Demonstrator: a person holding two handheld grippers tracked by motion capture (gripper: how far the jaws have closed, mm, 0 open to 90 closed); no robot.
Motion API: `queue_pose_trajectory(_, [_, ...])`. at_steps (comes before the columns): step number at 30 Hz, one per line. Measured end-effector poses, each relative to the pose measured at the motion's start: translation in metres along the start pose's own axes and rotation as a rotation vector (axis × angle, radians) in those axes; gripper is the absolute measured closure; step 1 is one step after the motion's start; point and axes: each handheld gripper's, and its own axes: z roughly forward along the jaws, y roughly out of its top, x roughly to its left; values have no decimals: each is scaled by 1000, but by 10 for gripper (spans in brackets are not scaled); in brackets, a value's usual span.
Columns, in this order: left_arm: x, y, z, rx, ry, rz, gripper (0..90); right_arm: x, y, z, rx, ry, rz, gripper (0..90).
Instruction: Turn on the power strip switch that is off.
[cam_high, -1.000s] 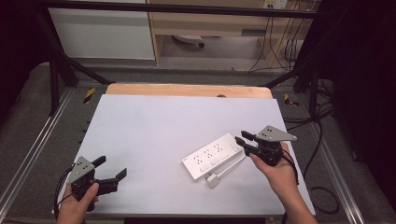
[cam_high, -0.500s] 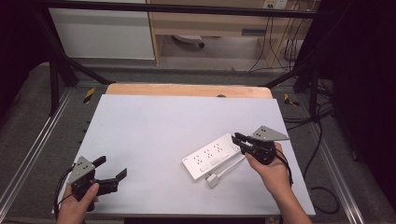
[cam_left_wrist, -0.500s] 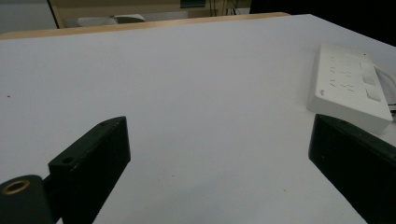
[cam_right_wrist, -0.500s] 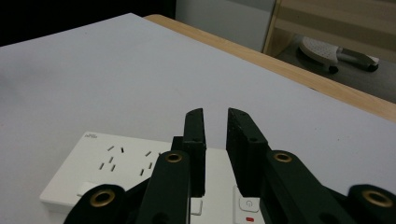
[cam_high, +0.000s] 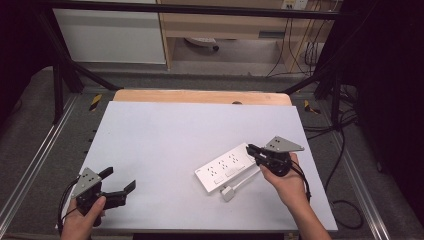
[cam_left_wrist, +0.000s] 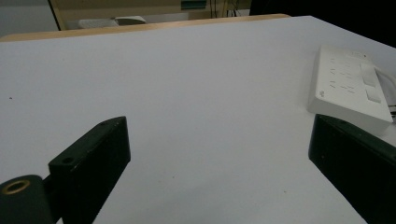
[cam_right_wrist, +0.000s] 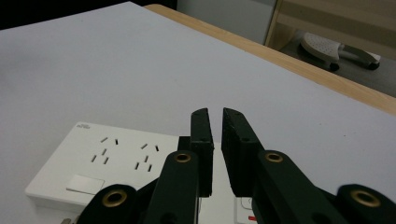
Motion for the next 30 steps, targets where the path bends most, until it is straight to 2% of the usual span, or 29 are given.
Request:
queue_pose_trajectory(7, [0, 0, 0, 0, 0, 1, 56, 1, -6, 5, 7, -6, -11, 866])
queue_pose_trajectory(15, [0, 0, 0, -1, 1, -1, 56, 3, -12, 11, 21, 9, -17, 900])
queue_pose_trajectory(30, [-1, 0, 0, -4, -2, 1, 56, 6, -22, 20, 62, 25, -20, 900])
